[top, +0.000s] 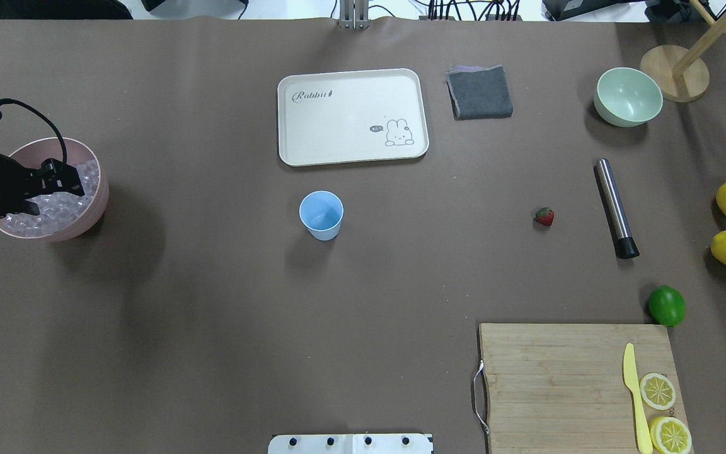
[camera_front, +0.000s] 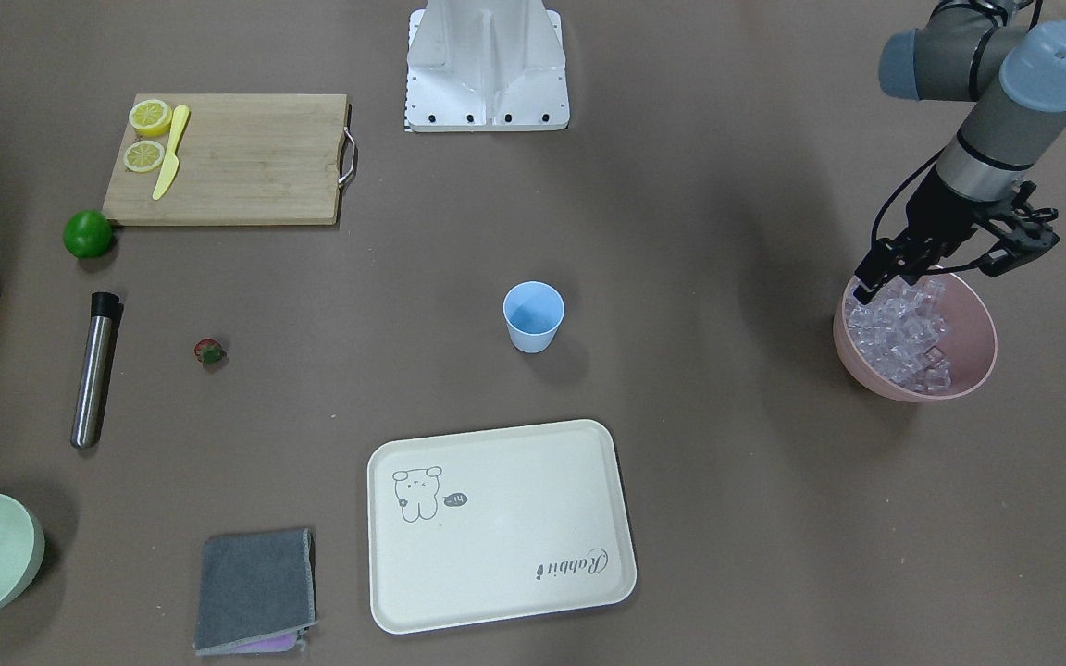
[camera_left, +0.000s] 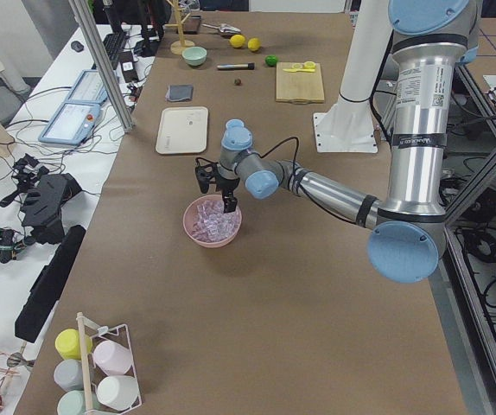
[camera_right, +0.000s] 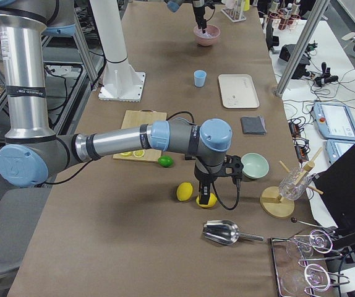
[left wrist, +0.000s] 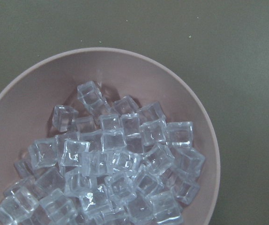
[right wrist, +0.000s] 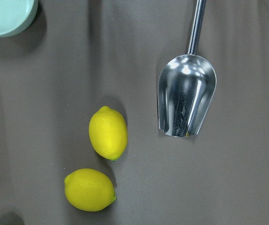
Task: Mash ice and strawberries in cup
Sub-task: 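Move the left gripper down over the pink bowl of ice cubes, then grasp an ice cube from the pink bowl with the left gripper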
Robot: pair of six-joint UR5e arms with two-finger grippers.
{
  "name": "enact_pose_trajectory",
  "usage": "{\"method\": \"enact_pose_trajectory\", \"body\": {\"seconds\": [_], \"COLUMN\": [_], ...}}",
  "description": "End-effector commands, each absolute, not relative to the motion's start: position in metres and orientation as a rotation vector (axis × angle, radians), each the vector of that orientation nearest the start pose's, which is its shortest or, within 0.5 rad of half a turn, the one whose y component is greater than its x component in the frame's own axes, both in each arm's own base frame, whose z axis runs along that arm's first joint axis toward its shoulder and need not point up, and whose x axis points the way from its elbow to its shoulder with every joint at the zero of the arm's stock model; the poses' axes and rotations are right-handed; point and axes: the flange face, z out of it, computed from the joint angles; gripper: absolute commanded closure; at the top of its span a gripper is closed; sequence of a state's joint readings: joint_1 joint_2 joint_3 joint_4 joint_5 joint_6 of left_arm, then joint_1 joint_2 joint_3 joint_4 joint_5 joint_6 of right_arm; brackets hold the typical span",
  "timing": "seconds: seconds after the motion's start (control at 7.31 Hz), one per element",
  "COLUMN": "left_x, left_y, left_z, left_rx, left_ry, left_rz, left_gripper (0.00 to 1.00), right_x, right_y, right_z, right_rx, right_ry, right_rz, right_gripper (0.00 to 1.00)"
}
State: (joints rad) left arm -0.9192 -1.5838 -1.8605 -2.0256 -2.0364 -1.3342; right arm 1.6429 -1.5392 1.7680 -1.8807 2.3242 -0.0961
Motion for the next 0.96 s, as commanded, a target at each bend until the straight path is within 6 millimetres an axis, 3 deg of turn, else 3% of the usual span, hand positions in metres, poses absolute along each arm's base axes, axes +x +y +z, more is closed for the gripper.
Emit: {"method": "enact_pose_trajectory", "body": {"seconds": [0.0,0.82], "left_x": [0.243,0.238], "left_y": [-0.459,-0.453], "left_z": [0.47,0.484], "left_rx": [0.026,0.018], "left_ry": [0.868,0.85], "left_rz": [-0.463,-0.465], "left_gripper": [0.29,0.34], "right_x": [0.1,0.1], "right_y": [-0.483,-0.481], "right_z": [0.578,0.577], "right_rx": [-0.013,-0.01], "right_ry": [-0.755,-0.755], "right_rz": [0.008,0.007], "right_gripper": [0.0,0.0]}}
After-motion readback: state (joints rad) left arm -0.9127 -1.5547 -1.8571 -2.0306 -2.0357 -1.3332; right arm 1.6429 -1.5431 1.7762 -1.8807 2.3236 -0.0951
